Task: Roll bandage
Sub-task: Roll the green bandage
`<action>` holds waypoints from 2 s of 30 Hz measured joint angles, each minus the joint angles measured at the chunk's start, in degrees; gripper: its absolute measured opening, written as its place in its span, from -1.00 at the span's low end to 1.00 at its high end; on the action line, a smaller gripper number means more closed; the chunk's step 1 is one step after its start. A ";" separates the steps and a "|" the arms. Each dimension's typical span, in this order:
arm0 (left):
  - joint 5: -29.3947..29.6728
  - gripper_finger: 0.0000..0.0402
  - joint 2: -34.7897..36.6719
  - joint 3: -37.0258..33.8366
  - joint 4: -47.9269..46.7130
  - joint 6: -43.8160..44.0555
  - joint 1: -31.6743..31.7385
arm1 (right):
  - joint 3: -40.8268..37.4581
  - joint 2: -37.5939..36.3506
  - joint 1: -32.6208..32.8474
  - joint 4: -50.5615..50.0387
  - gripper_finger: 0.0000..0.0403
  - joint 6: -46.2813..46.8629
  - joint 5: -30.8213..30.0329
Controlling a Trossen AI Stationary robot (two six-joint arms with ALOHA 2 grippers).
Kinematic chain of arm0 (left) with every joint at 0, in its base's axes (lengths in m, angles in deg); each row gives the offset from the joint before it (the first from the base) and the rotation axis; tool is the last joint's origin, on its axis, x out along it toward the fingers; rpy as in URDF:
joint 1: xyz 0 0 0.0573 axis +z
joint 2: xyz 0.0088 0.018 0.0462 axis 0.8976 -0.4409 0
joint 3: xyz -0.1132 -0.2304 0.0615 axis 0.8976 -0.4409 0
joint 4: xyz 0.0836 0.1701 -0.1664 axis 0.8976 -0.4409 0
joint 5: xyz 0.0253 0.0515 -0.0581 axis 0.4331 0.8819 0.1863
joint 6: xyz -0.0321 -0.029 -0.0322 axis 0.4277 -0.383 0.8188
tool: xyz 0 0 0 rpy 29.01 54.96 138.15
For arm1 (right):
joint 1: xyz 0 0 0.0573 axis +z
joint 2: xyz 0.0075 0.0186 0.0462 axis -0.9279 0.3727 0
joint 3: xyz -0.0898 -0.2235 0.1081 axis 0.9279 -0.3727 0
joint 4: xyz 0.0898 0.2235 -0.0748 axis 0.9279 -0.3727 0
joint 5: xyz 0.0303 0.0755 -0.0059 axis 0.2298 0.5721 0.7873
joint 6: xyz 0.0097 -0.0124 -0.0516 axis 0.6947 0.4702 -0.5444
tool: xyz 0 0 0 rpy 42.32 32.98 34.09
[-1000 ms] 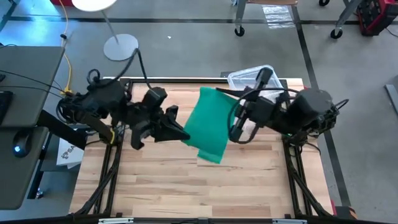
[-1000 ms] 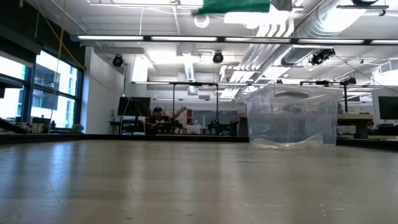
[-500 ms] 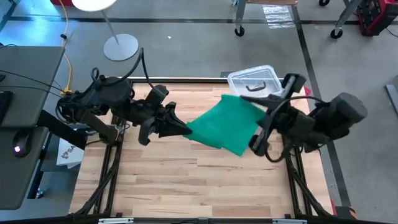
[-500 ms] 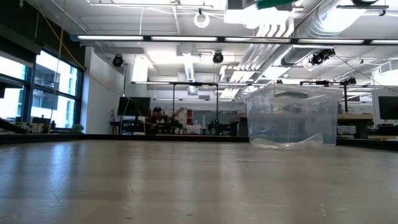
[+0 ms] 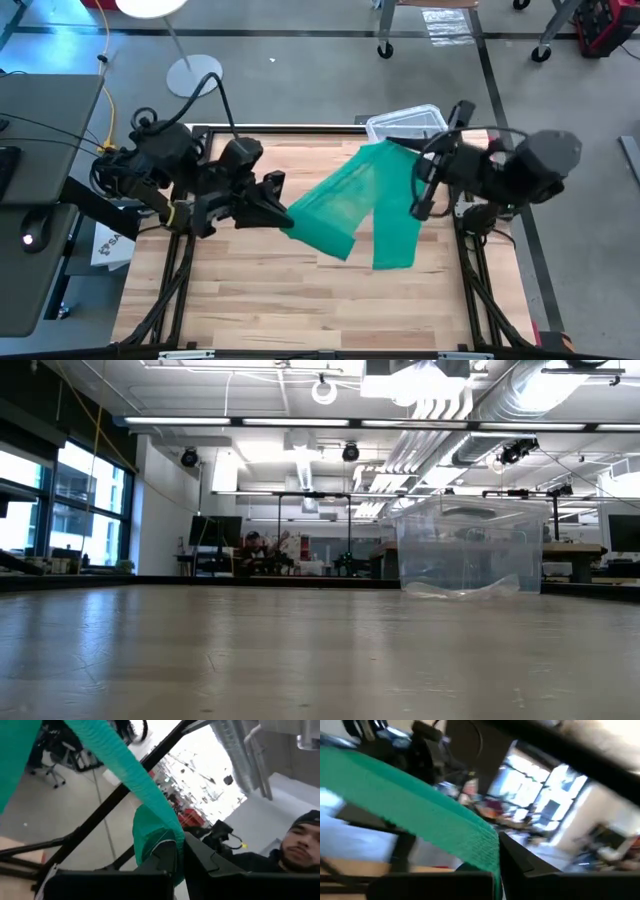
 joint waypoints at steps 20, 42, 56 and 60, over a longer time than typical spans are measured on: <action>6.04 -0.95 0.04 0.11 -21.15 2.56 4.93 | -0.13 -0.35 -1.06 15.31 -1.00 3.50 38.32; -6.85 -0.95 0.53 -0.04 -13.34 2.09 2.61 | 0.09 -1.63 -8.18 -28.59 -1.00 22.69 28.13; -4.69 -0.95 0.83 -0.07 -11.19 1.98 2.61 | 0.03 6.51 -8.67 -39.69 -0.79 27.74 25.98; -4.49 -0.95 0.83 -0.07 -10.99 1.99 2.59 | 0.02 5.50 -8.59 -38.15 -0.42 26.81 23.91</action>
